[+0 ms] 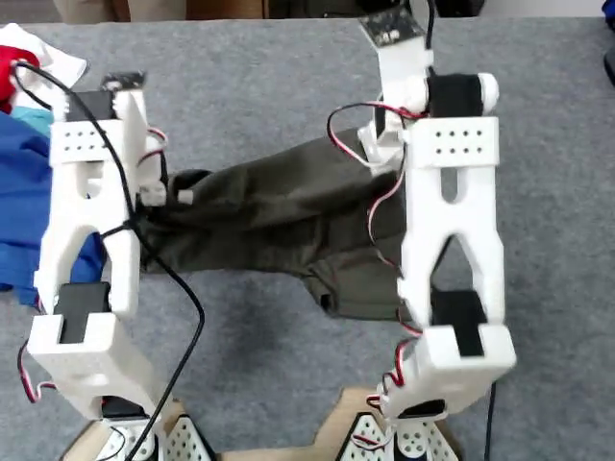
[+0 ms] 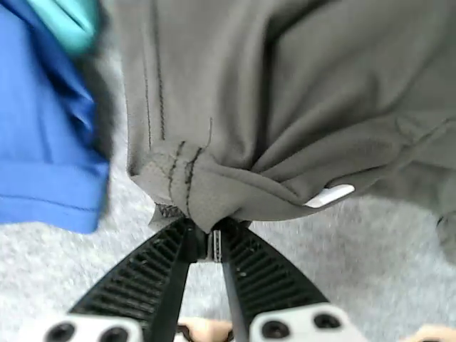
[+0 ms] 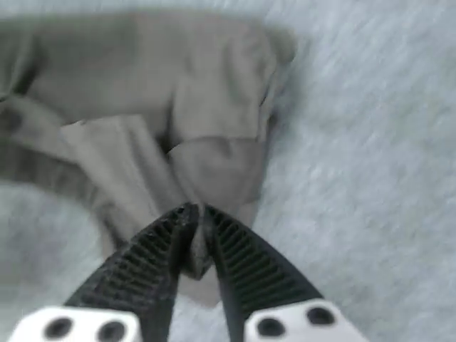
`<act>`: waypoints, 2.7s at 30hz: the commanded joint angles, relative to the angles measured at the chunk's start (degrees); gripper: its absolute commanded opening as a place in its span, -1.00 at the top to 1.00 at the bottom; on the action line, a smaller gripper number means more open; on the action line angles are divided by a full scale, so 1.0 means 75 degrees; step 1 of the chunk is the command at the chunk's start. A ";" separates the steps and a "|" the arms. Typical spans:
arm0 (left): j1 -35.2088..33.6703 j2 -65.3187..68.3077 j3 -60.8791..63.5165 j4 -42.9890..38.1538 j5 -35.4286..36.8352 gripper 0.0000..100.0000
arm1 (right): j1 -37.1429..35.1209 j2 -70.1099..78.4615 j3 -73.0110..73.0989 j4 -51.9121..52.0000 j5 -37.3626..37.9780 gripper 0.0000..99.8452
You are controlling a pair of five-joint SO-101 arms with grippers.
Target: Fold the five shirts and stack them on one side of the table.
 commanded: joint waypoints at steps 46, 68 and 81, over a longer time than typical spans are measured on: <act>-0.0586 -0.0498 0.1594 -0.1407 -0.0774 0.60 | 0.0791 -0.2292 0.5363 -0.0340 0.2309 0.33; -0.0152 0.0158 -0.0305 -0.1782 0.1489 0.96 | -0.1073 0.1999 -0.0205 -0.1301 0.1114 0.93; 0.0117 0.3487 -0.0856 -0.3470 0.1594 0.96 | -0.0791 0.5503 -0.2127 -0.2473 0.1102 0.99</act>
